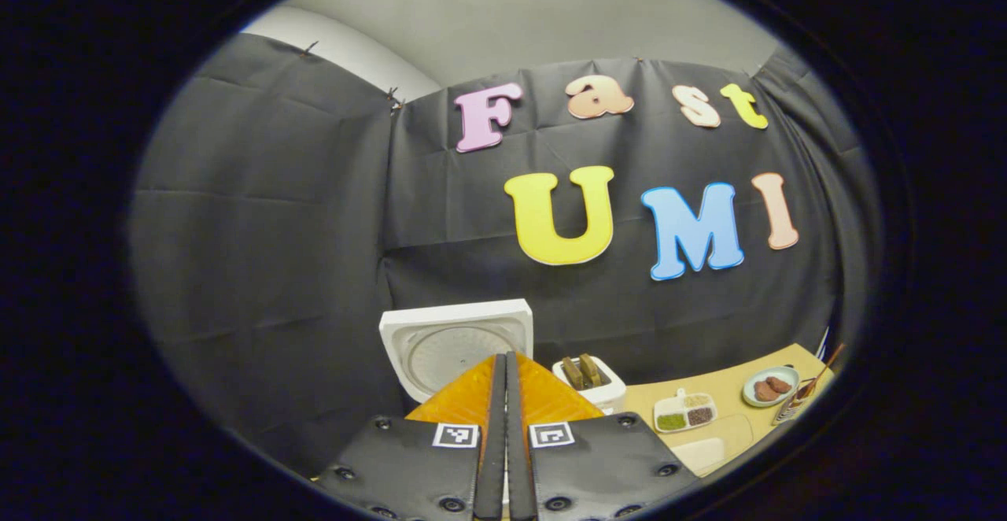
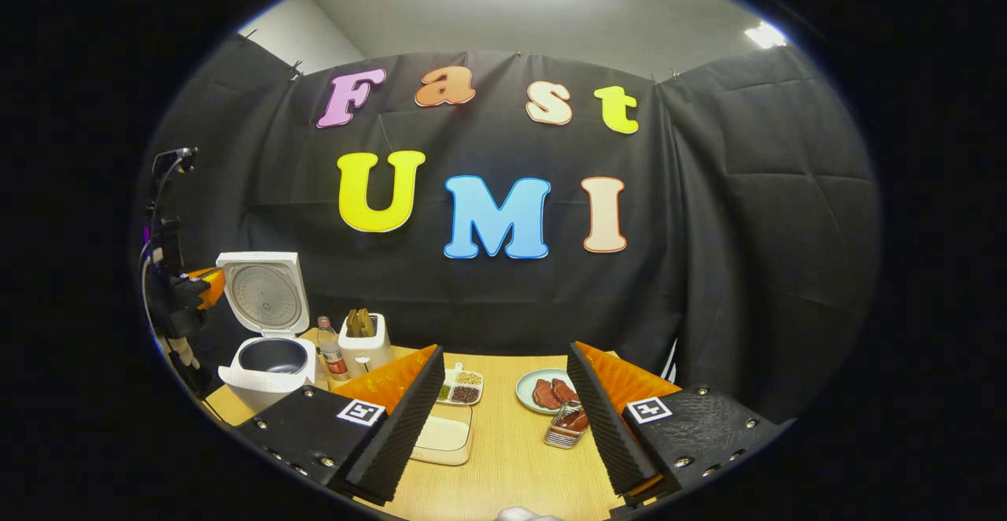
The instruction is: Close the left gripper, press the button to open the rice cooker; take a wooden spoon from the chopstick holder with the right hand, scoop a spoonful of rice and pour it into the rice cooker, then put the wooden spoon back into the chopstick holder.
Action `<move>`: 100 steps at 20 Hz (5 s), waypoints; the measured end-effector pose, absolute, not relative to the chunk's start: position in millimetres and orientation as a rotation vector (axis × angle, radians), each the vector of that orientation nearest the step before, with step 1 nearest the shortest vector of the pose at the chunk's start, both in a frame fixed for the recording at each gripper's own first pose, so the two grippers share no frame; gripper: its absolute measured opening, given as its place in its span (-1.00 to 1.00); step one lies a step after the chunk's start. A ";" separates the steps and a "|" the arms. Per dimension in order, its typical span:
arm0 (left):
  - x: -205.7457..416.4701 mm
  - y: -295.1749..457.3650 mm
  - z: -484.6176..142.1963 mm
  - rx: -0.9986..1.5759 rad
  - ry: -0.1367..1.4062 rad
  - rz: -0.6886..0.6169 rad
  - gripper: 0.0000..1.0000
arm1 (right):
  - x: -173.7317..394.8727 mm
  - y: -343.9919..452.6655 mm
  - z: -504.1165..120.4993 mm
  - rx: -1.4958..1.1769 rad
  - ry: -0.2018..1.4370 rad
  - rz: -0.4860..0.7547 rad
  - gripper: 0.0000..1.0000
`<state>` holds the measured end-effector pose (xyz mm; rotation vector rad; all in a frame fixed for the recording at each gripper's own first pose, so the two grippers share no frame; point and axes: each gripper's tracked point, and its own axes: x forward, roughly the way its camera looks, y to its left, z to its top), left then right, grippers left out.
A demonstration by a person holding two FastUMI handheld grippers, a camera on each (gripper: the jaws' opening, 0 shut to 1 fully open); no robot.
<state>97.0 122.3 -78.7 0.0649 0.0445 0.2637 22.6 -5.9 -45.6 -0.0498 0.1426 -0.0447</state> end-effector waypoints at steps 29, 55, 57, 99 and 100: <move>59.7 1.4 -89.6 -0.018 0.085 0.054 0.99 | 88.3 -134.9 -241.0 0.189 0.333 -0.247 0.93; 108.1 -32.7 -105.1 0.019 0.144 0.150 0.92 | 254.7 -225.2 -327.9 0.379 0.419 -0.300 -0.60; 104.0 -29.4 -103.5 0.023 0.143 0.161 0.92 | 254.2 -221.2 -327.4 0.363 0.421 -0.296 -0.60; 36.3 108.0 -109.8 0.035 0.074 0.150 0.99 | 230.0 118.8 -252.1 -0.314 0.306 0.123 -0.60; 36.4 107.1 -110.8 0.038 0.075 0.151 0.99 | 230.2 121.4 -262.8 -0.339 0.318 0.134 -0.60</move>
